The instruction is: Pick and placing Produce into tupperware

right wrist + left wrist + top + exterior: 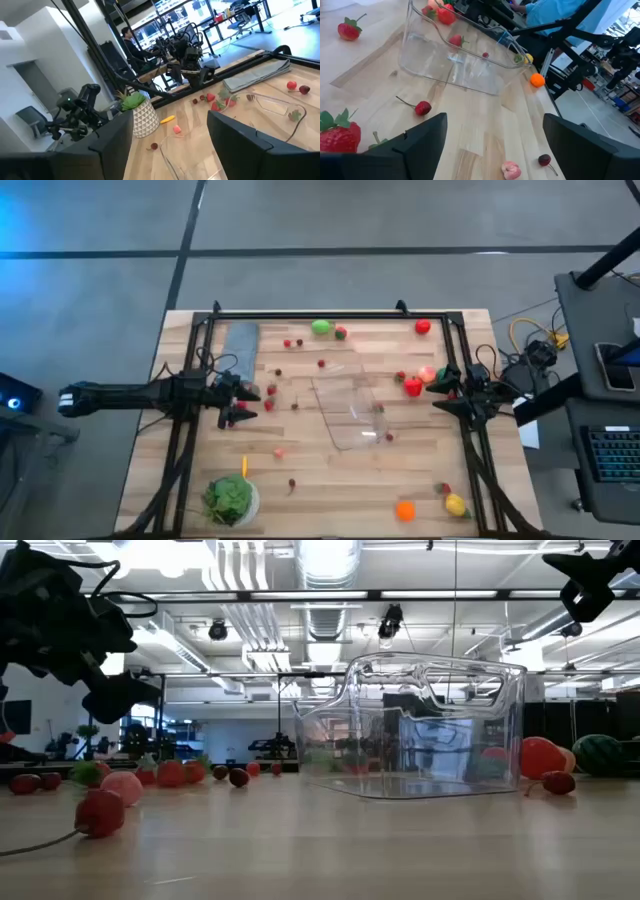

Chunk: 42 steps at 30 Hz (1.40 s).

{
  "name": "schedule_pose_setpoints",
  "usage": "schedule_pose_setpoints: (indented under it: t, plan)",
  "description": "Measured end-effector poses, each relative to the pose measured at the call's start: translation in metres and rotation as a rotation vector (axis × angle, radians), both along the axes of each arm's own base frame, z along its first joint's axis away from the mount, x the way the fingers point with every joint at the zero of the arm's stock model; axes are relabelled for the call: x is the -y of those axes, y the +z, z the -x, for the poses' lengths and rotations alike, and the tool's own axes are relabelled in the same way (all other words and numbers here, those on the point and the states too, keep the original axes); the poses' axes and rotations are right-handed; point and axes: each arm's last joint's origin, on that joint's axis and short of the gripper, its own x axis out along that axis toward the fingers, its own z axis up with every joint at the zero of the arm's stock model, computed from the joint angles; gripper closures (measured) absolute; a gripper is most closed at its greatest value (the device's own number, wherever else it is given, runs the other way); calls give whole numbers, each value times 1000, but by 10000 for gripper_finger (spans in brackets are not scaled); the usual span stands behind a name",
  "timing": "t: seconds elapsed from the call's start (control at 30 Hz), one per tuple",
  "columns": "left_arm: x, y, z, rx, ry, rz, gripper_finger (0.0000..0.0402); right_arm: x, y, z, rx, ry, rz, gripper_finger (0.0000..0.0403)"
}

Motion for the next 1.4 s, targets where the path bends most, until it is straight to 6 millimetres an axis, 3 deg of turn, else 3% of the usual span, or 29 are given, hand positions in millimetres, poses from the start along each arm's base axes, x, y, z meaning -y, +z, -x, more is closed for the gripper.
schedule_pose_setpoints:
  t: [1.4]
  plan:
    - [0, 0, 0, 0, 0, 0, 88, 0, 0, 0, 0, 0, 0, 159]
